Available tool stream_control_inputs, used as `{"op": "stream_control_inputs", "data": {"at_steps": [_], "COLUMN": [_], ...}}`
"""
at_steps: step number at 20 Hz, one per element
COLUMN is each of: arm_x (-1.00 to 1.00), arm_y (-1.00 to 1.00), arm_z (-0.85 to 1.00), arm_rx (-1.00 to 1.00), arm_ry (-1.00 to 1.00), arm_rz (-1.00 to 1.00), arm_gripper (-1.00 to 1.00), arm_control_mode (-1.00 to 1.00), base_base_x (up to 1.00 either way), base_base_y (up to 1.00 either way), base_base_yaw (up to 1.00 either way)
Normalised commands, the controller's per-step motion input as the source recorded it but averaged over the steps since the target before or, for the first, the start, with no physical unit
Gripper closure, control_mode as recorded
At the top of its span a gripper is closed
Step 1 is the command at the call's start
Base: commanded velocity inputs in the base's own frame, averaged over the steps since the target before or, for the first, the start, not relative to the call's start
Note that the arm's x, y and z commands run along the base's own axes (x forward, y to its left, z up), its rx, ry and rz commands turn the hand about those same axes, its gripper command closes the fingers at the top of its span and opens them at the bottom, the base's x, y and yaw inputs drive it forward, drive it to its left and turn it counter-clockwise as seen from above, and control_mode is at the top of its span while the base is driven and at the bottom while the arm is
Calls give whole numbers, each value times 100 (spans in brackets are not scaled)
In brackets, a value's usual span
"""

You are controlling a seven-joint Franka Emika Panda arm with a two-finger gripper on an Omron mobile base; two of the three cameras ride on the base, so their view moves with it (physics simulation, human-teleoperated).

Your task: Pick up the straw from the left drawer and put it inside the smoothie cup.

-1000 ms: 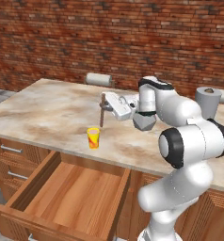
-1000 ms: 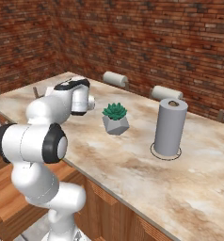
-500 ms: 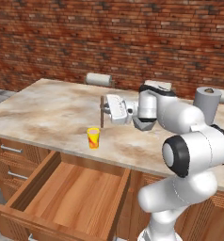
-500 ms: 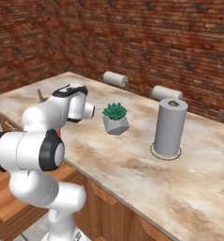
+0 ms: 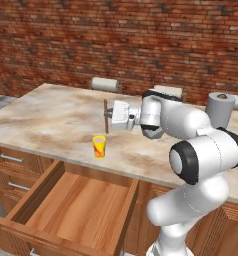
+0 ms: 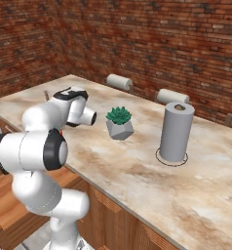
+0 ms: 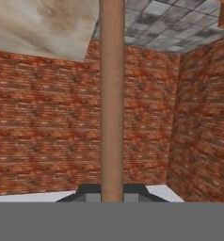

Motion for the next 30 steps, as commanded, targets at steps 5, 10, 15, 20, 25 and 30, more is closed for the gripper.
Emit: {"op": "stream_control_inputs", "data": {"at_steps": [5,10,15,20,25,30], "arm_x": [43,24,22,28,39,20], "arm_y": [0,0,0,0,3,0], "arm_z": [0,0,-5,-12,-17,-46], "arm_rx": [0,0,0,0,0,0], "arm_ry": [24,23,17,12,11,3], "arm_rz": [-9,-4,0,0,0,0], "arm_gripper": [100,100,100,100,100,100], "arm_control_mode": [-100,-100,-100,-100,-100,-100], "base_base_x": [0,0,0,0,0,0], "base_base_y": [0,0,0,0,0,0], "base_base_yaw": [0,0,0,0,0,0]}}
